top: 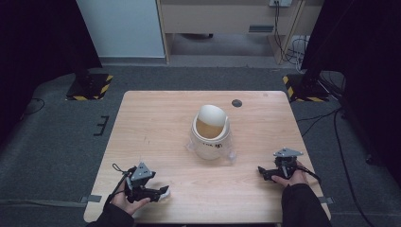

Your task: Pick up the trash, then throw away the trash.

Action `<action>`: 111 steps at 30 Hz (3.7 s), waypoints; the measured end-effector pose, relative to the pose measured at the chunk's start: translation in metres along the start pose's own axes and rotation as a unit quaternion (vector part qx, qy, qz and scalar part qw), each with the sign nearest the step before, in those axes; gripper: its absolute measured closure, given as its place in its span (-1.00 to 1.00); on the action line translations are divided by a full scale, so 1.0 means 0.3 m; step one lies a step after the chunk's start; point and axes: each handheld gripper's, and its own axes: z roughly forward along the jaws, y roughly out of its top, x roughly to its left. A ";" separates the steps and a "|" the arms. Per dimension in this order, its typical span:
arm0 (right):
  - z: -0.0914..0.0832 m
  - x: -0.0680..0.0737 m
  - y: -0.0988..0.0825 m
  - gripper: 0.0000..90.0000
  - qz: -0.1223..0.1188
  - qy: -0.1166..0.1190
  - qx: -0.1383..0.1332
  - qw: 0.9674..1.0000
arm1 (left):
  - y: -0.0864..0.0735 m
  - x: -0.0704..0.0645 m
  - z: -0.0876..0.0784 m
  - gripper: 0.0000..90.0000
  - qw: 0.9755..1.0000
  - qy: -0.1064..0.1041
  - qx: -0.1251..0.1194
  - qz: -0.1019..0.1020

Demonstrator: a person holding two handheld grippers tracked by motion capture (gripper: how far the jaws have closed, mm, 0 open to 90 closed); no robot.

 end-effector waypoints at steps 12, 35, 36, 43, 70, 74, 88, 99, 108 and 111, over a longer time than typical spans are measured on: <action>0.000 0.000 0.000 -0.99 0.000 0.000 0.000 1.000 | -0.015 -0.016 0.030 -0.33 0.998 -0.008 0.068 0.005; 0.000 0.000 0.000 -0.99 0.000 0.000 0.000 1.000 | -0.008 -0.047 0.060 0.23 0.993 0.002 0.114 0.027; 0.000 0.000 0.000 -0.99 0.000 0.000 0.000 1.000 | -0.007 -0.049 0.061 0.23 0.993 0.003 0.114 0.028; 0.000 0.000 0.000 -0.99 0.000 0.000 0.000 1.000 | -0.002 -0.049 0.064 0.42 0.993 0.005 0.114 0.021; 0.000 0.000 0.000 -0.99 0.000 0.000 0.000 1.000 | 0.037 -0.035 0.007 0.43 1.000 -0.001 0.010 -0.014; 0.000 0.000 0.000 -0.99 0.000 0.000 0.000 1.000 | 0.051 -0.038 -0.002 0.43 1.000 -0.002 -0.012 -0.018; 0.000 -0.001 0.000 -0.99 0.000 0.000 0.000 1.000 | 0.121 -0.038 -0.040 0.42 0.994 0.003 -0.102 -0.026; 0.000 0.000 0.000 -0.99 0.000 0.000 0.000 1.000 | 0.186 -0.025 -0.080 0.42 0.986 0.003 -0.161 -0.031; 0.000 0.000 0.000 -0.99 0.000 0.000 0.000 1.000 | 0.244 -0.019 -0.087 0.41 0.981 0.007 -0.194 -0.027; 0.000 0.000 0.000 -0.99 0.000 0.000 0.000 1.000 | 0.257 -0.017 -0.082 0.41 0.980 0.007 -0.198 -0.029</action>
